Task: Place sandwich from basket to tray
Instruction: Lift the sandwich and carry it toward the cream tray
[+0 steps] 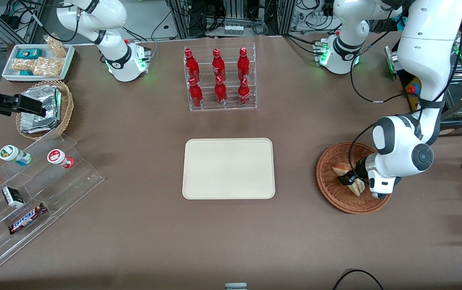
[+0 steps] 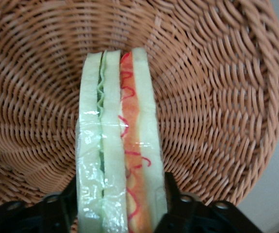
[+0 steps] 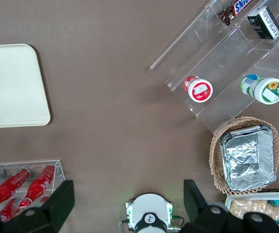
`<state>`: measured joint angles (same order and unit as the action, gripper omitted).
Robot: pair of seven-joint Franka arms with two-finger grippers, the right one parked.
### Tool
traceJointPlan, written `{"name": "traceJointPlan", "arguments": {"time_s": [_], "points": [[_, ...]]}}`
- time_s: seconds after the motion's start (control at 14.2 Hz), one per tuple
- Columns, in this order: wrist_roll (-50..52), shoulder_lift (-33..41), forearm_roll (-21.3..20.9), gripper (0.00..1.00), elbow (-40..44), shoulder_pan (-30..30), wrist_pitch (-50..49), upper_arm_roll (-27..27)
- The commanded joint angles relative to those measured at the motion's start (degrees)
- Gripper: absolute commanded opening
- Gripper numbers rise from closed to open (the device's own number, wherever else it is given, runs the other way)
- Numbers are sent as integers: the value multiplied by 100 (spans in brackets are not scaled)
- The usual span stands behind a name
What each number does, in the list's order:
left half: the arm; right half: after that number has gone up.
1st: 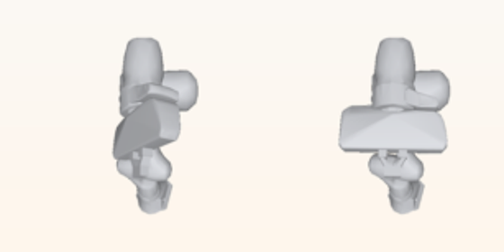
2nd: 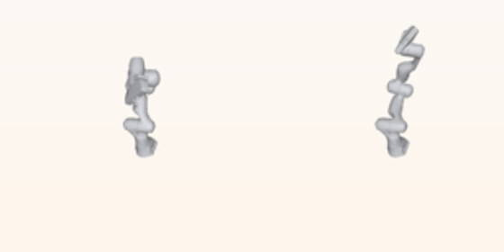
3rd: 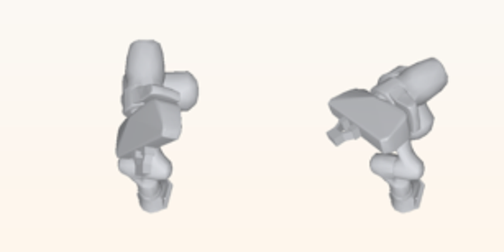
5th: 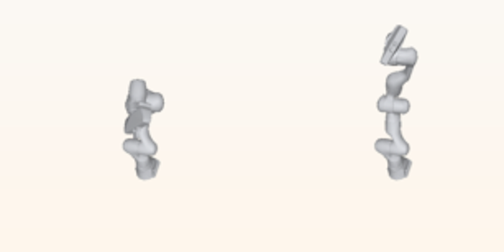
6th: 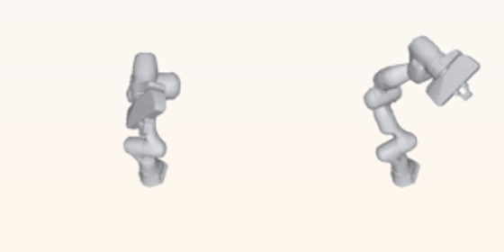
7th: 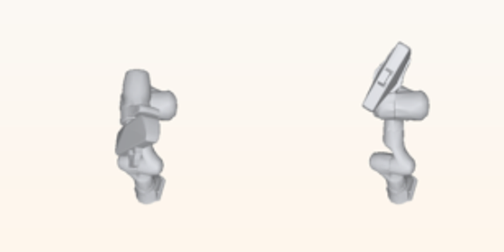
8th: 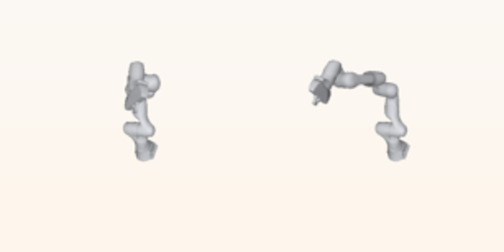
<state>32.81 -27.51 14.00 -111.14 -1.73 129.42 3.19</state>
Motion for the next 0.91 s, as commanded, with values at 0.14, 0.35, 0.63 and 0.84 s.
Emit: {"name": "traceJointPlan", "arguments": {"time_s": [0.14,0.35,0.63,0.84], "points": [[-266,640,-352,14,75,-135,-794,-38],[-223,975,-573,15,119,-458,-1077,-29],[-222,950,-591,14,311,-1608,-1130,-29],[-92,730,-697,15,654,-2574,-1139,-20]]}}
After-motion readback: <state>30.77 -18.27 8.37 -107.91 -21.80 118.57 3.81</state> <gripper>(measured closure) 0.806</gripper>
